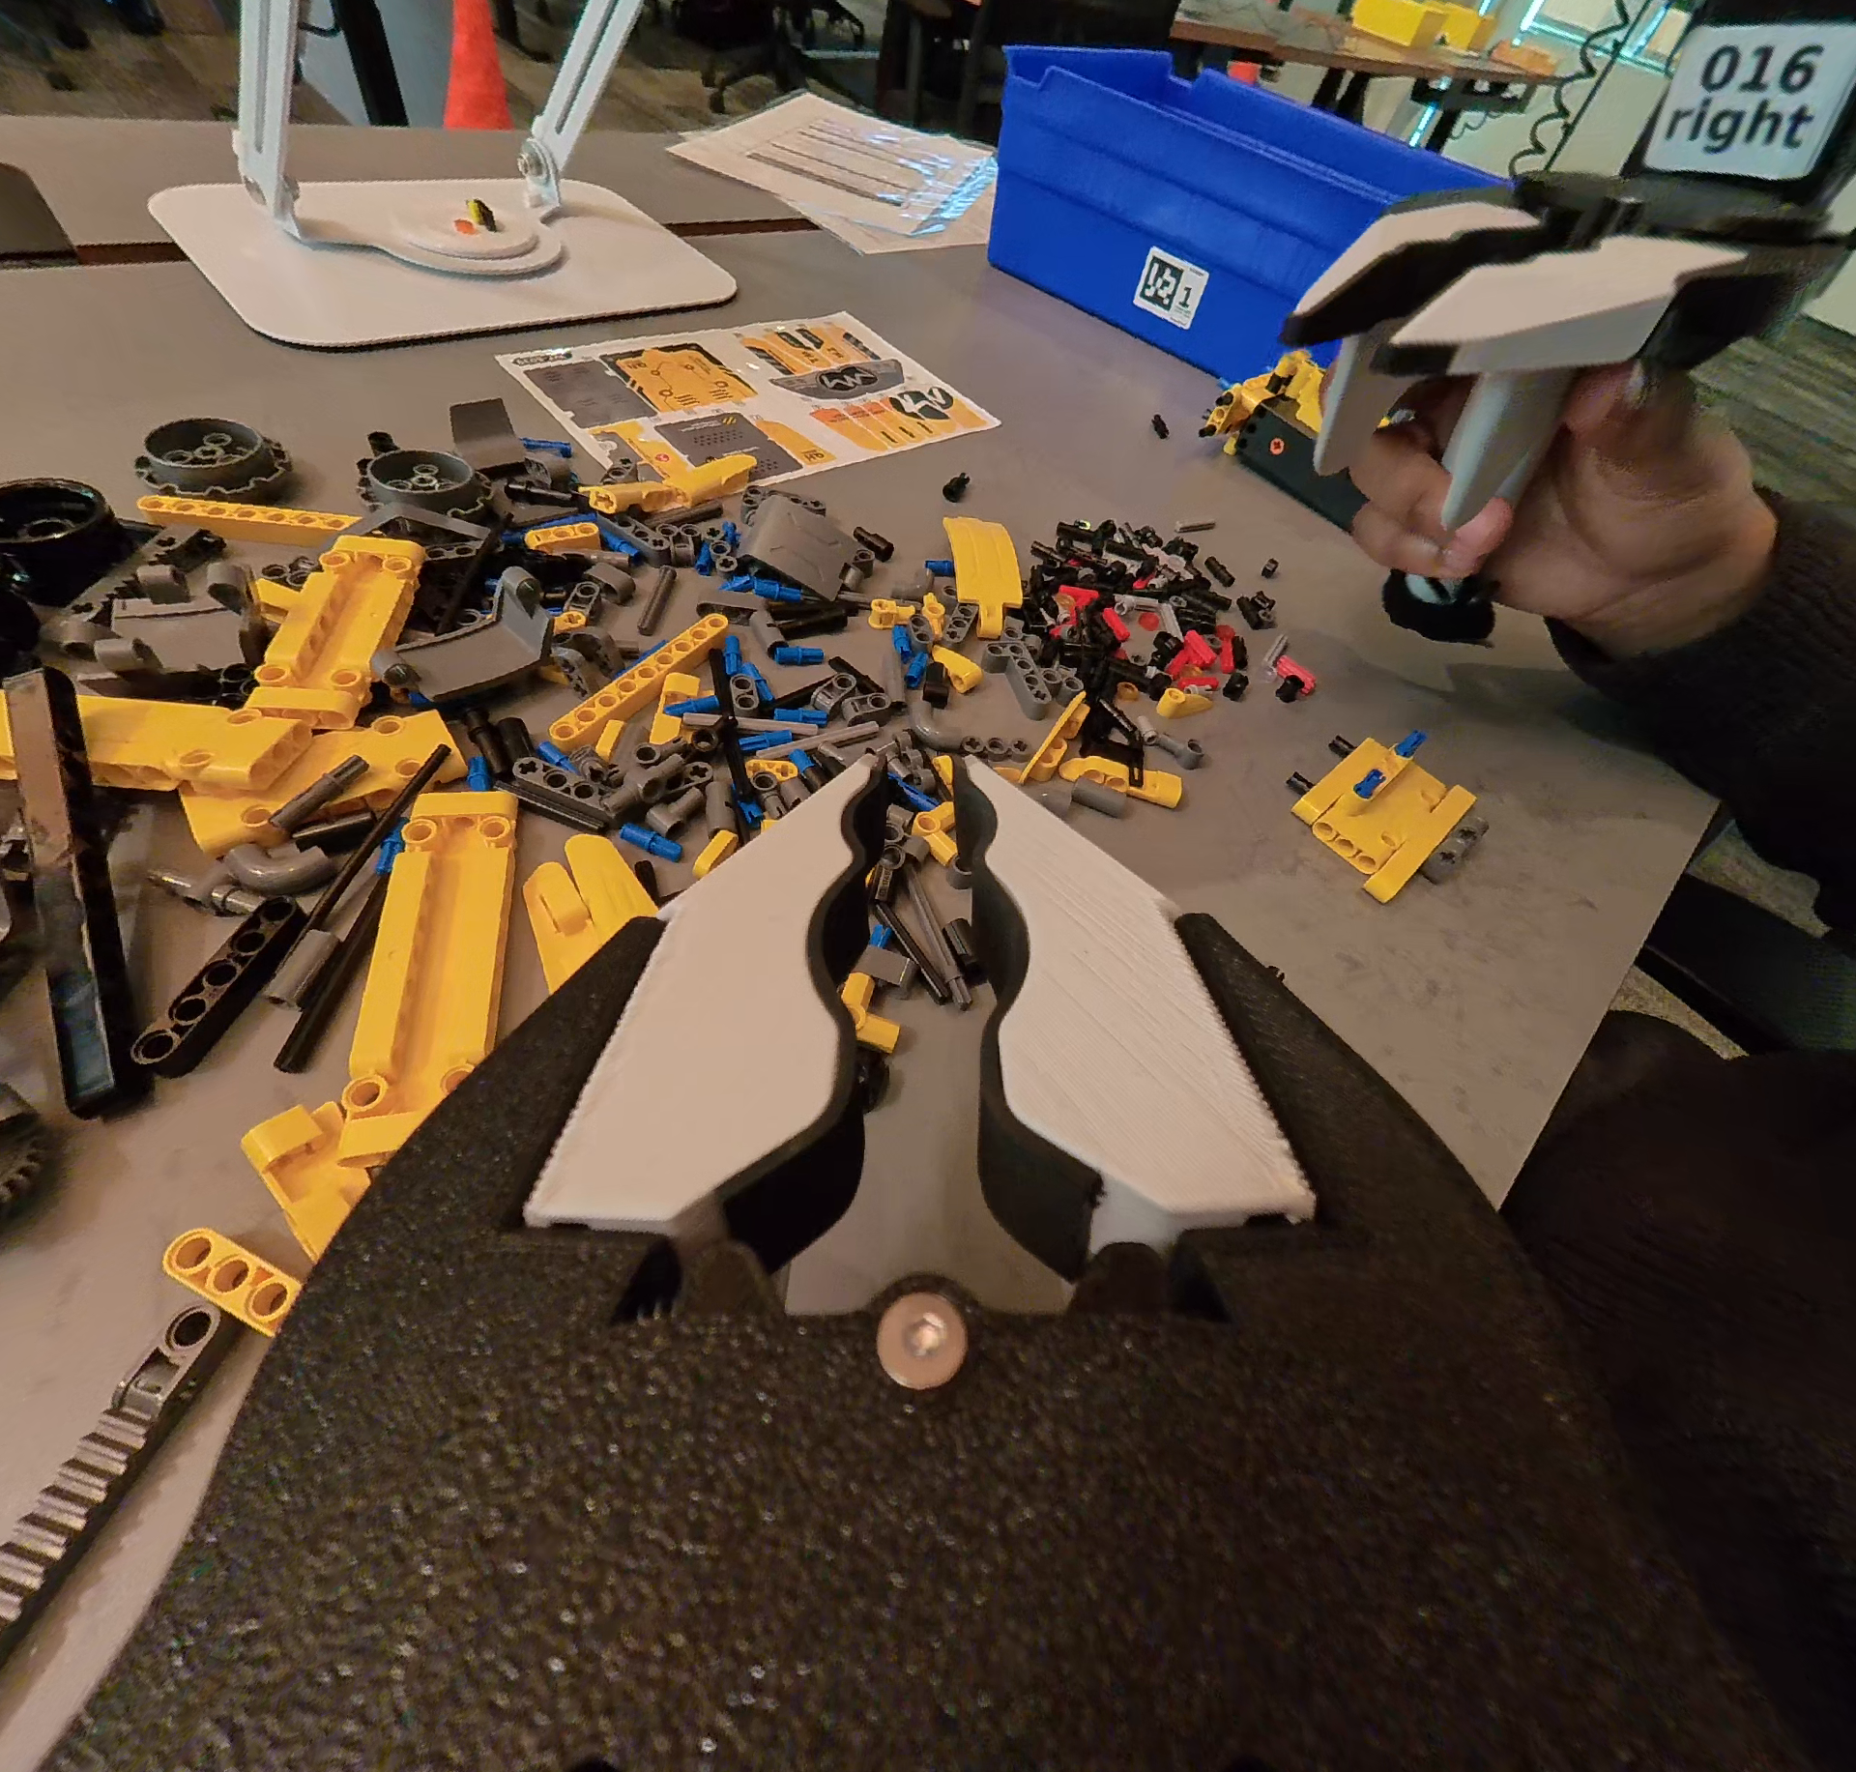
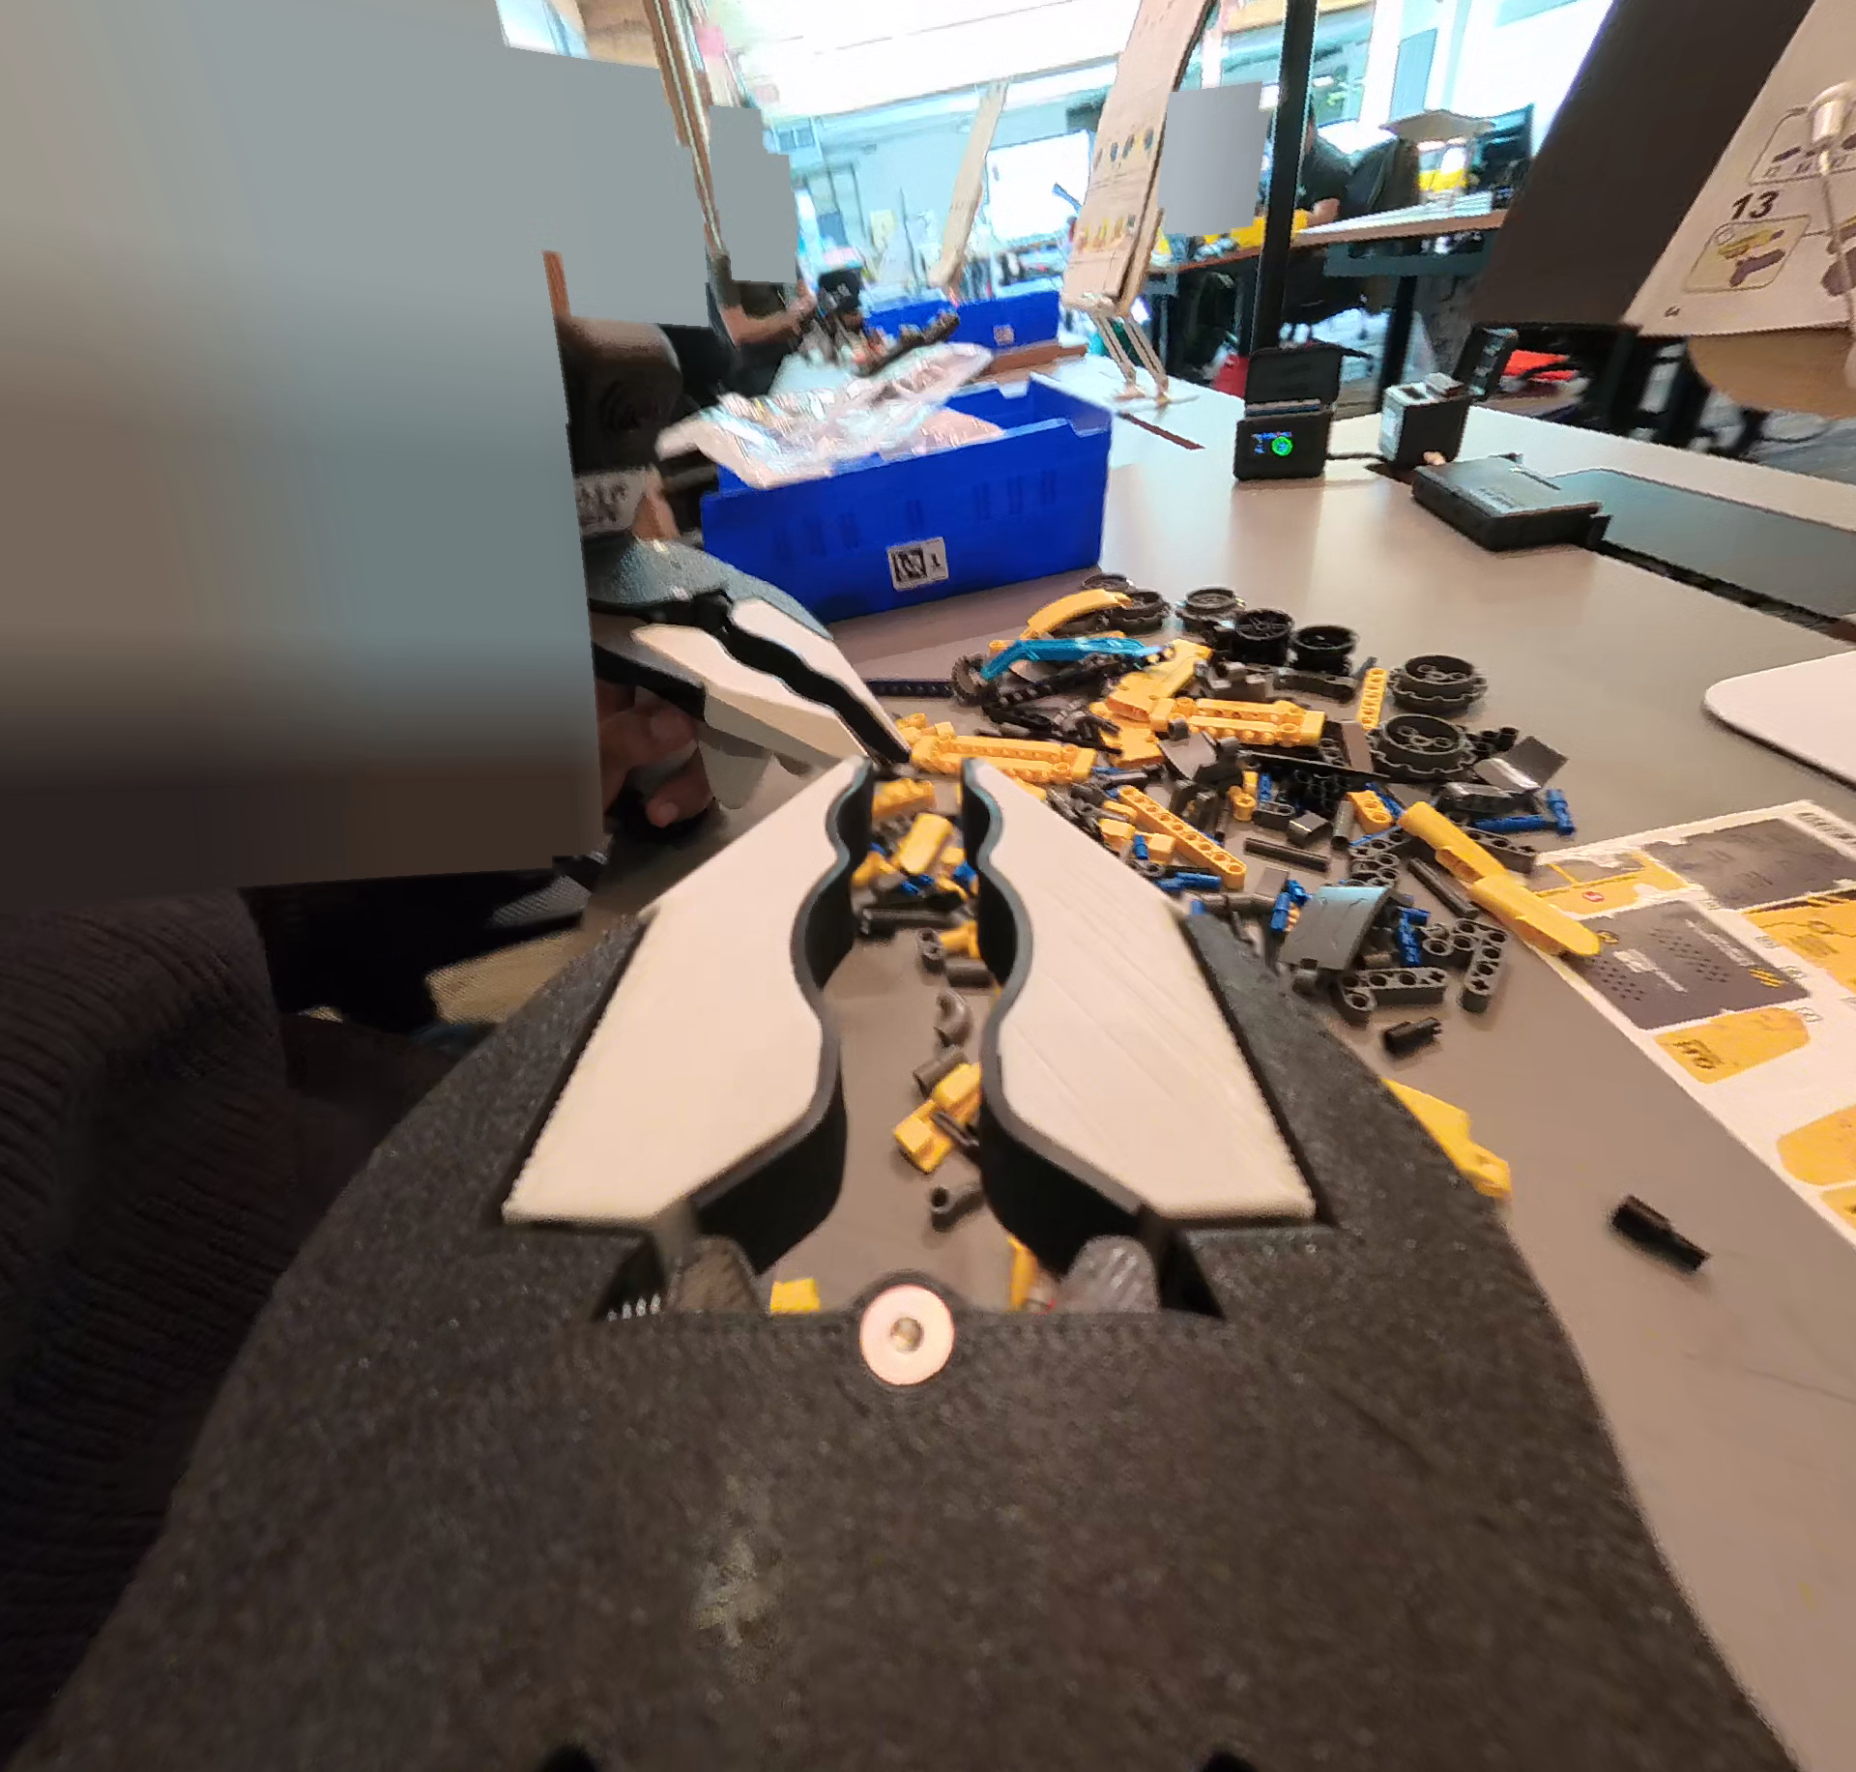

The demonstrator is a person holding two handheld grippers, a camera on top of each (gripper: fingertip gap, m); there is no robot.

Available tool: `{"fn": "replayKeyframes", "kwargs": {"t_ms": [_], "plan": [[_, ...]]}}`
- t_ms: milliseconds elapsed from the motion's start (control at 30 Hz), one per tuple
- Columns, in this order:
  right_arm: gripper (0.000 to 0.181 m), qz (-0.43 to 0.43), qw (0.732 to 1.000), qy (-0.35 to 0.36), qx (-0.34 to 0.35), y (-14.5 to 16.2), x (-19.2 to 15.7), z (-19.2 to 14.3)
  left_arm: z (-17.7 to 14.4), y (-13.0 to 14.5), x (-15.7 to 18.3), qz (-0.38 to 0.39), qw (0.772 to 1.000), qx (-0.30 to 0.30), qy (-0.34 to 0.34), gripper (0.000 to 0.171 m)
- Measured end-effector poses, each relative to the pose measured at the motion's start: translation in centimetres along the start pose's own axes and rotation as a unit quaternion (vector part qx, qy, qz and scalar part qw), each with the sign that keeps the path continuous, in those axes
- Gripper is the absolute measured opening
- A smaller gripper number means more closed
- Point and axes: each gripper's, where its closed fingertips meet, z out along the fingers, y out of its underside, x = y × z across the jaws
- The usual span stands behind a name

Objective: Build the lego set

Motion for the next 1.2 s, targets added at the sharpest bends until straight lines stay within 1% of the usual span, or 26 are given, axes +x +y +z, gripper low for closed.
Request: {"fn": "replayKeyframes", "kwargs": {"t_ms": [200,333,433,567,667,700,733,767,833,900,967,1000,1200], "plan": [[0.018,0.072,0.996,-0.041,0.034,-1.2,-0.1,-0.7,0.1,0.1,0.0,0.002,1.000,-0.003,-0.001,0.012],[0.020,0.092,0.994,-0.048,0.036,-1.3,0.1,-0.9,0.1,0.1,0.0,0.003,1.000,-0.005,-0.003,0.012],[0.020,0.077,0.996,-0.037,0.023,-1.0,0.2,-0.8,0.1,0.1,0.0,0.006,1.000,-0.005,-0.005,0.012],[0.020,0.037,0.999,-0.014,0.001,-0.4,0.2,-0.4,0.1,0.1,0.0,0.008,1.000,-0.005,-0.006,0.012],[0.019,0.021,1.000,-0.001,0.004,-0.6,0.4,-0.6,0.1,0.1,0.0,0.009,1.000,-0.005,-0.006,0.012],[0.016,0.018,1.000,0.001,0.008,-0.8,0.4,-0.8,0.1,0.1,0.0,0.010,1.000,-0.006,-0.007,0.012],[0.001,0.016,1.000,-0.002,0.014,-1.1,0.3,-1.0,0.1,0.1,0.0,0.010,1.000,-0.006,-0.007,0.012],[0.000,0.015,1.000,-0.006,0.023,-1.4,0.2,-1.2,0.1,0.2,0.1,0.011,1.000,-0.006,-0.008,0.012],[0.000,0.014,0.999,-0.010,0.042,-2.2,0.1,-1.7,0.1,0.2,0.1,0.012,1.000,-0.007,-0.009,0.012],[0.001,0.007,0.998,0.003,0.062,-2.9,0.4,-2.1,0.1,0.2,0.1,0.013,1.000,-0.008,-0.009,0.012],[0.015,0.000,0.997,0.021,0.074,-3.4,0.9,-2.5,0.1,0.2,0.1,0.014,1.000,-0.008,-0.010,0.012],[0.017,-0.001,0.997,0.025,0.074,-3.5,1.0,-2.6,0.1,0.2,0.1,0.015,1.000,-0.009,-0.010,0.012],[0.016,-0.001,0.997,0.026,0.066,-3.2,1.0,-2.5,0.2,0.3,0.1,0.019,1.000,-0.011,-0.013,0.012]]}}
